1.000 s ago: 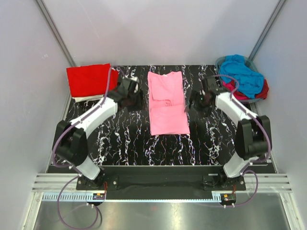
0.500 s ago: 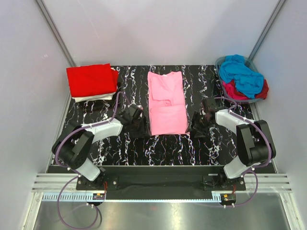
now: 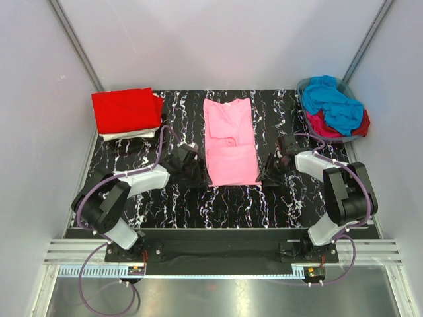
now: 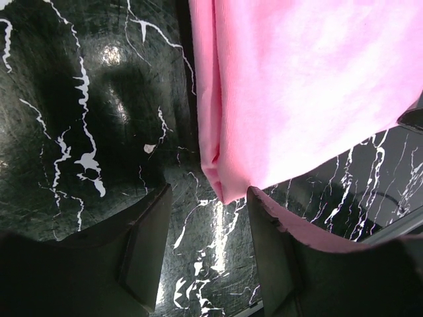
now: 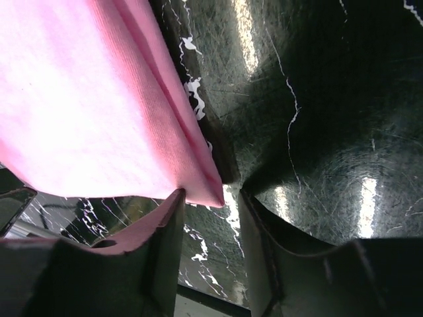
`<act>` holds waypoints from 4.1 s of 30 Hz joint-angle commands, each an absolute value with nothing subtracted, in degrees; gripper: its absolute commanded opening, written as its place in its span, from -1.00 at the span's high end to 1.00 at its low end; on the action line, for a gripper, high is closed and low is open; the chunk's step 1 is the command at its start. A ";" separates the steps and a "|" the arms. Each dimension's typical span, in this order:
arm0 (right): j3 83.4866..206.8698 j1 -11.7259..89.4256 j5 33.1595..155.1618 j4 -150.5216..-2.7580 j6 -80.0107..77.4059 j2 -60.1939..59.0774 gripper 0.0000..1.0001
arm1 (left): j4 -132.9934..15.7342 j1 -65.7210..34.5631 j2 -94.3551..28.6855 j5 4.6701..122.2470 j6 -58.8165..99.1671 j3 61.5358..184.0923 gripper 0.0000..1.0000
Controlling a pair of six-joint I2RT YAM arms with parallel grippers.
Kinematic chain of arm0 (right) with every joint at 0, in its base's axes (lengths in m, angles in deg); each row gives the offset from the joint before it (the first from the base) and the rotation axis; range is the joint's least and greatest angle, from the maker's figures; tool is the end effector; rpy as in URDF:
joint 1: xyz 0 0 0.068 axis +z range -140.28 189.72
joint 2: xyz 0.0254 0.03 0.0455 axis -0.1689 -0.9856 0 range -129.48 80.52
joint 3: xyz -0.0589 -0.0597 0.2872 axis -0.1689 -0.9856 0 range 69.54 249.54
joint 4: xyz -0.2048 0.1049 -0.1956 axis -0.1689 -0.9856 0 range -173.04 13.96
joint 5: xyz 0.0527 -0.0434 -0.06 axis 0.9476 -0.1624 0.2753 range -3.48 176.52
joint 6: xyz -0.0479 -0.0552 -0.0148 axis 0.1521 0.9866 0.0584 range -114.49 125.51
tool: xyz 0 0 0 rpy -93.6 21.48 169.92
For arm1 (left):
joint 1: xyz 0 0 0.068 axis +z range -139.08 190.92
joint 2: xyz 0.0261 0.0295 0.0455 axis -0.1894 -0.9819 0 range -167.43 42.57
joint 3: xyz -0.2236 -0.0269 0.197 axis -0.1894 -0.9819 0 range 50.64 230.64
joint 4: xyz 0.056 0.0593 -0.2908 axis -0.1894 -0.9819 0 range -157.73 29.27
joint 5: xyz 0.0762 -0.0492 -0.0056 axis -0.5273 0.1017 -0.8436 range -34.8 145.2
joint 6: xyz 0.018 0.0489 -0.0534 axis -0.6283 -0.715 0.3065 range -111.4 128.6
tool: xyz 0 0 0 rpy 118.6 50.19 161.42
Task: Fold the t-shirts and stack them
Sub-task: Fold the tshirt
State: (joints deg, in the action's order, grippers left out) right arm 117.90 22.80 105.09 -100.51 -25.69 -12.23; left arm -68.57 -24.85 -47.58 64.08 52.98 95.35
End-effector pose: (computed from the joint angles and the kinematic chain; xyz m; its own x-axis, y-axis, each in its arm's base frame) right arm 0.3166 0.0940 0.1214 -0.9462 0.2844 -0.1546 0.1915 0.8768 0.4410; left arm 0.2757 -0.2104 0.1327 -0.9211 -0.1881 -0.3407 0.0114 0.8621 -0.5067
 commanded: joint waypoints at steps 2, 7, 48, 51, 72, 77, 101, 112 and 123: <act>118.59 23.26 103.92 -98.46 -26.13 -13.17 0.14 | -64.87 -25.03 -47.78 64.60 53.33 95.12 -0.08; 119.20 24.14 102.43 -98.37 -25.95 -13.69 0.28 | -64.25 -25.03 -48.83 64.95 53.59 95.21 -0.08; 106.20 25.63 110.95 -106.09 -29.73 12.29 1.00 | -70.65 -40.22 -32.15 57.75 62.20 88.09 1.00; 105.76 25.81 110.95 -111.27 -30.61 19.58 1.00 | -75.21 -43.74 -26.17 55.29 64.31 86.60 1.00; 113.92 30.82 109.21 -128.25 -36.07 37.91 1.00 | -97.63 -55.89 -10.07 42.98 70.05 93.69 0.94; 122.00 30.90 106.30 -127.37 -34.04 31.24 1.00 | -98.88 -50.09 -13.76 45.96 65.03 100.30 0.95; 150.04 28.71 101.02 -125.79 -26.04 0.31 1.00 | -98.61 -25.83 -33.53 63.72 47.63 117.87 0.98; 211.35 24.93 98.73 -139.66 -24.02 -56.08 -0.99 | -109.24 -7.10 -75.88 70.66 37.95 153.02 -0.97; 162.38 24.93 97.60 -111.91 -24.02 -25.68 -0.99 | -88.28 -6.83 -62.12 68.20 37.42 131.79 -0.97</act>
State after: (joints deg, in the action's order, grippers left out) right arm 166.97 24.88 98.49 -121.61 -24.66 -39.46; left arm -98.67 -6.44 -70.57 66.64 38.16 135.77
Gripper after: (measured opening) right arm 0.993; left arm 0.985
